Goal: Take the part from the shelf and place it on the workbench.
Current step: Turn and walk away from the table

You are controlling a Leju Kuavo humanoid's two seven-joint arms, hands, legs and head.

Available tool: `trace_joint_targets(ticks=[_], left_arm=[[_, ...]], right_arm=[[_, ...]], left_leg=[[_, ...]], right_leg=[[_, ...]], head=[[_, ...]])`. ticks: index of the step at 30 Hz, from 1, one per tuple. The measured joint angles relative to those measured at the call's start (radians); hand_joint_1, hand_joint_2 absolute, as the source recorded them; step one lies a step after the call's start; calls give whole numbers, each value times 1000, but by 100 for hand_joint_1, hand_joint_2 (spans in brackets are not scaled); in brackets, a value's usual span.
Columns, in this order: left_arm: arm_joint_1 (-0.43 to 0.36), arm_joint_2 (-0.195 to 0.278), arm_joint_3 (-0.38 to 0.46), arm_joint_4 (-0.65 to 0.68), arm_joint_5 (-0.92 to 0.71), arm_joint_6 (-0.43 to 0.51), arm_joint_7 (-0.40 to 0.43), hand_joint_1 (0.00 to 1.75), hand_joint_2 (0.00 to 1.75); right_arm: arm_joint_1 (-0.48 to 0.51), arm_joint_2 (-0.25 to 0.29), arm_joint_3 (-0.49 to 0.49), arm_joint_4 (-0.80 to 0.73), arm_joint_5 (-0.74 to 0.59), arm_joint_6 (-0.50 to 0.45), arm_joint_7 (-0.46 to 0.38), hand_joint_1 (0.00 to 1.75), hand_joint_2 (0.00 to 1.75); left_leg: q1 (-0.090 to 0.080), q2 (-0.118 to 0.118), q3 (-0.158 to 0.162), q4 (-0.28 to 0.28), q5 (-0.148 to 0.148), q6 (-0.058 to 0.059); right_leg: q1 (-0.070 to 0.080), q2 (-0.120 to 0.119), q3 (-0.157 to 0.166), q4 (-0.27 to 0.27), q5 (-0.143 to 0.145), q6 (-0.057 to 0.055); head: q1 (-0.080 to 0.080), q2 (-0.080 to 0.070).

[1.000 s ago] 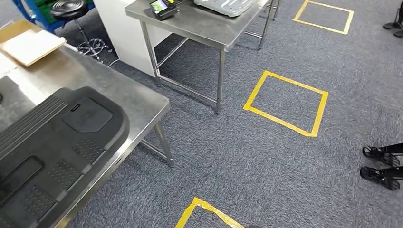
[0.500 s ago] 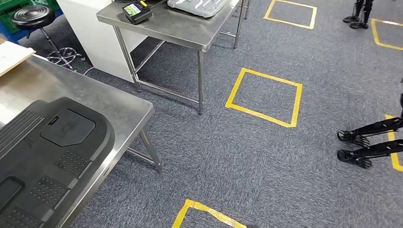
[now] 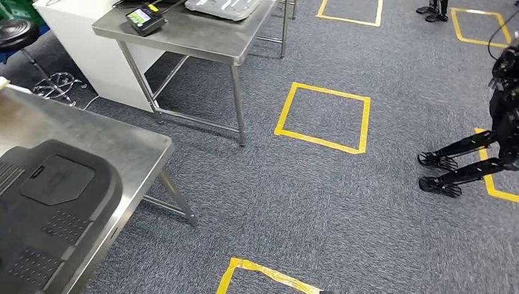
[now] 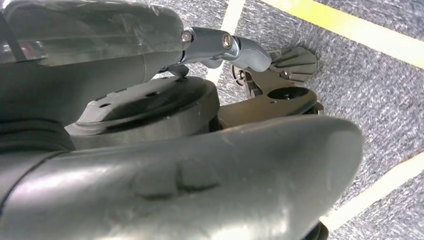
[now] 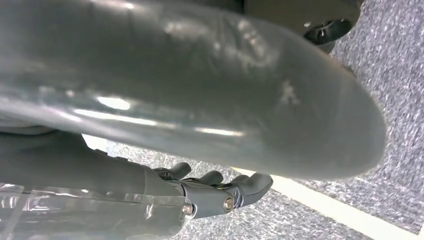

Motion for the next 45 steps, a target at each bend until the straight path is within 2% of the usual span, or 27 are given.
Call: trace_joint_targets(ticks=[3, 4, 5, 6, 8, 10, 11, 13, 15, 18, 19, 20, 21, 24, 26, 28, 30, 32, 34, 35, 36, 37, 38, 40, 42, 44, 45], left_arm=[[4, 0, 0, 2, 0, 0, 0, 0, 0], [5, 0, 0, 2, 0, 0, 0, 0, 0], [6, 0, 0, 2, 0, 0, 0, 0, 0], [6, 0, 0, 3, 0, 0, 0, 0, 0], [6, 0, 0, 3, 2, 2, 0, 0, 0], [6, 1, 0, 5, 6, 4, 0, 0, 0], [6, 1, 0, 5, 8, 4, -1, 0, 0], [5, 1, 0, 6, 10, 4, -1, 0, 0], [2, 1, 0, 7, 13, 4, -2, 0, 0], [3, 1, 0, 8, 20, 5, -3, 0, 0], [4, 1, 0, 9, 21, 6, -3, 0, 0], [4, 1, 0, 10, 22, 6, -3, 0, 0], [3, 1, 0, 11, 22, 6, -4, 0, 0], [-3, 1, 0, 11, 22, 8, -1, 0, 0], [-8, 1, 0, 12, 21, 10, 4, 0, 0], [-14, 1, 0, 12, 18, 10, 7, 0, 0], [-20, 1, 0, 12, 13, 11, 11, 0, 0], [-23, 1, 0, 12, 9, 13, 21, 0, 0], [-21, 1, 0, 12, 5, 15, 31, 0, 0], [-20, 1, 0, 12, 3, 16, 33, 0, 0], [-20, 1, 0, 12, 2, 16, 34, 0, 0], [-20, 1, 0, 12, 2, 17, 34, 0, 0], [-20, 1, 0, 12, 2, 17, 34, 0, 0], [-21, 2, 0, 13, 3, 18, 34, 0, 0], [-21, 3, 0, 14, 4, 18, 34, 0, 0], [-21, 3, 0, 14, 5, 18, 34, 0, 0], [-21, 2, 0, 14, 6, 18, 34, 0, 0]], right_arm=[[-2, 0, 13, 0, -5, 0, -1, 0, 0], [-1, 0, 17, 0, -9, 0, -1, 0, 0], [-1, -1, 22, 0, -14, 0, -2, 0, 0], [0, -1, 26, 0, -19, 0, -3, 0, 0], [0, -1, 36, 0, -31, 1, -6, 0, 0], [-2, -1, 44, 0, -41, 1, -6, 0, 0], [-2, -1, 49, 0, -44, 2, -5, 0, 0], [0, -1, 57, 0, -49, 2, -3, 0, 0], [3, -2, 63, 0, -53, 3, -2, 0, 0], [-1, -2, 74, 0, -63, 3, -4, 0, 0], [-1, -2, 78, 0, -67, 2, -5, 0, 0], [-1, -2, 83, 0, -71, 2, -4, 0, 0], [-1, -2, 87, 0, -74, 1, -2, 0, 0], [-8, -5, 102, 0, -87, -2, 4, 0, 0], [-15, -6, 109, 0, -100, -6, 9, 0, 0], [-16, -7, 113, -1, -117, -10, 12, 0, 0], [-14, -8, 119, 0, -133, -14, 13, 0, 0], [-14, -9, 127, -1, -147, -17, 11, 0, 0], [-14, -9, 136, -1, -161, -20, 8, 0, 0], [-14, -10, 141, -1, -166, -22, 7, 0, 0], [-13, -11, 146, -1, -170, -23, 7, 0, 0], [-13, -11, 152, -1, -173, -24, 7, 0, 0], [-14, -12, 157, -1, -175, -24, 7, 0, 0], [-17, -12, 167, -1, -177, -25, 8, 0, 0], [-20, -12, 176, -1, -179, -25, 10, 0, 0], [-20, -13, 183, -2, -181, -25, 12, 0, 0], [-19, -13, 186, -2, -181, -26, 13, 0, 0]], left_leg=[[2, -31, -78, 176, -90, -6], [2, -34, -104, 227, -104, -6], [1, -36, -115, 246, -98, -5], [1, -38, -108, 226, -74, -2], [1, -56, -55, 102, 0, 7], [0, -83, -14, -2, 39, 14], [-2, -91, -8, -21, 40, 16], [-3, -83, -8, -29, 43, 23], [0, -69, -4, -42, 50, 35], [-1, -40, -2, -49, 54, 45], [-2, -30, -2, -48, 53, 45], [-2, -21, -2, -47, 53, 46], [-2, -14, -2, -46, 52, 45], [-2, 4, 0, -39, 45, 36], [-5, 12, 1, -35, 41, 25], [-5, 18, 3, -36, 41, 14], [0, 9, 2, -21, 27, 2], [2, -17, -29, 60, -26, -5], [3, -32, -88, 189, -86, -6], [2, -35, -108, 232, -96, -5], [2, -36, -114, 241, -87, -3], [2, -39, -102, 211, -59, 1], [1, -46, -76, 150, -20, 6], [0, -77, -26, 27, 34, 15], [-3, -95, -10, -24, 42, 20], [-3, -84, -8, -34, 46, 26], [-1, -77, -6, -40, 50, 32]], right_leg=[[2, 17, 1, -2, 1, -12], [4, 25, 1, -2, 1, -13], [5, 34, 2, -2, 1, -13], [6, 43, 4, -1, 1, -13], [6, 62, 8, 0, 0, -12], [6, 79, 6, 3, -1, -6], [5, 85, 3, 4, 0, 0], [2, 96, -2, 4, 2, 13], [1, 80, -12, 28, -17, 23], [0, 37, -87, 193, -106, 32], [-2, 31, -113, 248, -126, 35], [-4, 28, -124, 273, -127, 38], [-6, 25, -116, 261, -110, 40], [-8, -5, -21, 73, -22, 39], [-2, -17, 9, 6, -7, 28], [3, -7, 8, 2, -7, 14], [2, 2, 9, -3, -2, 1], [0, 11, 9, -7, 3, -10], [3, 24, 8, -7, 3, -15], [5, 32, 9, -6, 3, -16], [7, 41, 9, -6, 3, -17], [8, 50, 11, -5, 3, -16], [8, 59, 12, -5, 2, -16], [9, 76, 12, -2, 1, -11], [7, 90, 5, 0, 1, -2], [4, 97, 1, 0, 2, 11], [3, 89, -3, 10, -6, 16]], head=[[-10, 0], [-11, 0], [-12, 0], [-12, 0], [-13, 0], [-14, 0], [-14, 0], [-13, 0], [-9, 0], [6, 0], [8, 0], [9, 0], [9, 0], [12, 0], [12, 0], [6, 0], [1, 0], [-5, 0], [-10, 0], [-11, 0], [-12, 0], [-12, 0], [-13, 0], [-14, 0], [-15, 0], [-15, 0], [-13, 0]])
